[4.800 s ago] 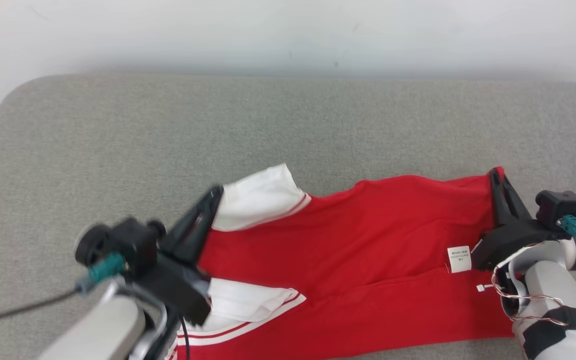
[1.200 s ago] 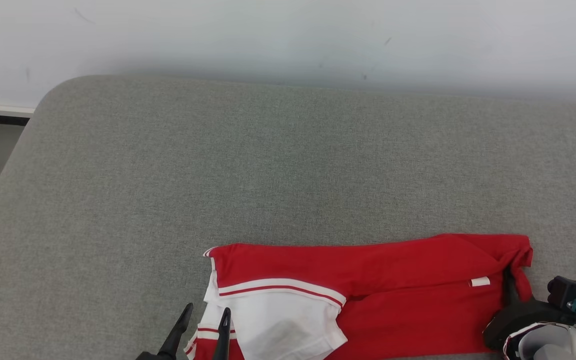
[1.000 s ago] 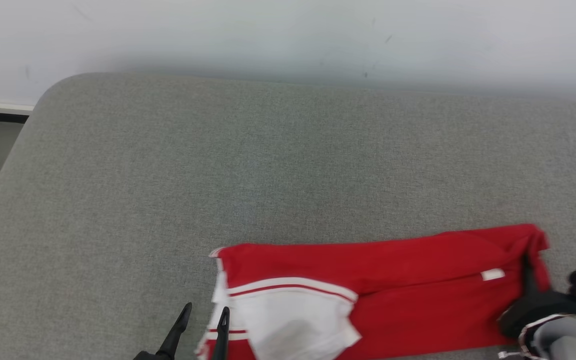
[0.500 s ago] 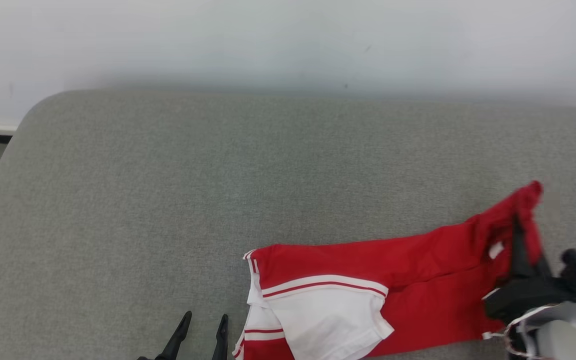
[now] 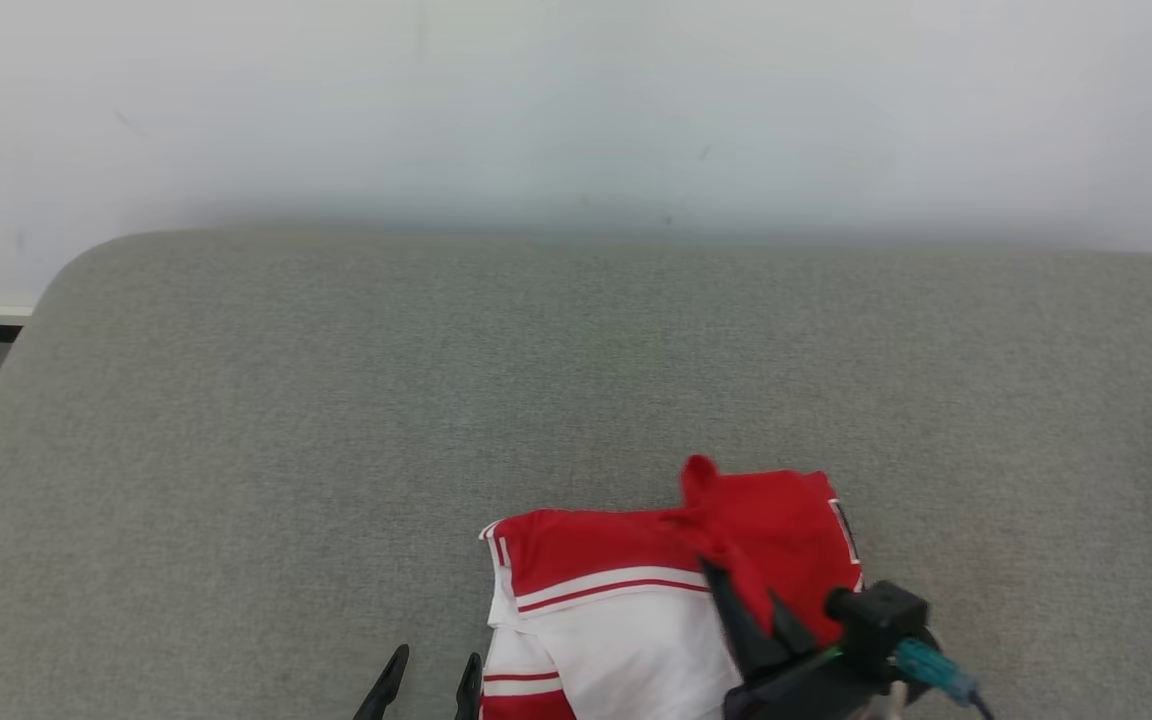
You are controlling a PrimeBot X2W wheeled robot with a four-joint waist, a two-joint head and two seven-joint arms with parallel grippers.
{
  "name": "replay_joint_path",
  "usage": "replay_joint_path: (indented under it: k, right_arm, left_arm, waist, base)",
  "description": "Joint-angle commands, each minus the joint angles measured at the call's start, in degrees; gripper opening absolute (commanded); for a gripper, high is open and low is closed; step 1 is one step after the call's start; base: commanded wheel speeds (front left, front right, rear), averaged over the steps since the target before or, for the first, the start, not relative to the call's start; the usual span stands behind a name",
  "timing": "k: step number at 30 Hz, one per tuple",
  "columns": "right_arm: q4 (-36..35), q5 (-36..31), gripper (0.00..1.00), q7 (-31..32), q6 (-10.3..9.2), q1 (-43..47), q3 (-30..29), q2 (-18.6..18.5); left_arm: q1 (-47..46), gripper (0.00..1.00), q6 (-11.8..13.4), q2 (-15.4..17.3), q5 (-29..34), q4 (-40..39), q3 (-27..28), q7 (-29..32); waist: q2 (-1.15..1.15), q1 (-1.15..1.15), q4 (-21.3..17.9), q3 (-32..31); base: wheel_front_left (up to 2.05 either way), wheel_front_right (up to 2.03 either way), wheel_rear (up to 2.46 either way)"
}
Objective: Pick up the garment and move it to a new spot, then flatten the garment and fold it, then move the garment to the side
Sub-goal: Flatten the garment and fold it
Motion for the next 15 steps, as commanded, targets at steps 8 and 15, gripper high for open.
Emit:
replay_joint_path:
  k: [8, 15]
  right_arm:
    - [4.7, 1.8, 0.00, 0.0, -0.13, -5.4, 8.0, 1.1]
    - [8.7, 1.1, 0.00, 0.0, -0.13, -7.3, 7.7, 3.4]
  left_arm:
    - [0.6, 1.00, 0.0, 0.0, 0.4, 0.0, 1.3, -0.2]
    - [1.1, 1.00, 0.0, -0.1, 0.7, -0.4, 2.6, -0.2]
  waist:
    - [0.00, 0.00, 5.2, -0.2]
    - [0.00, 0.00, 7.8, -0.1]
  base:
    - [0.00, 0.00, 0.00]
    - [0.00, 0.00, 0.00]
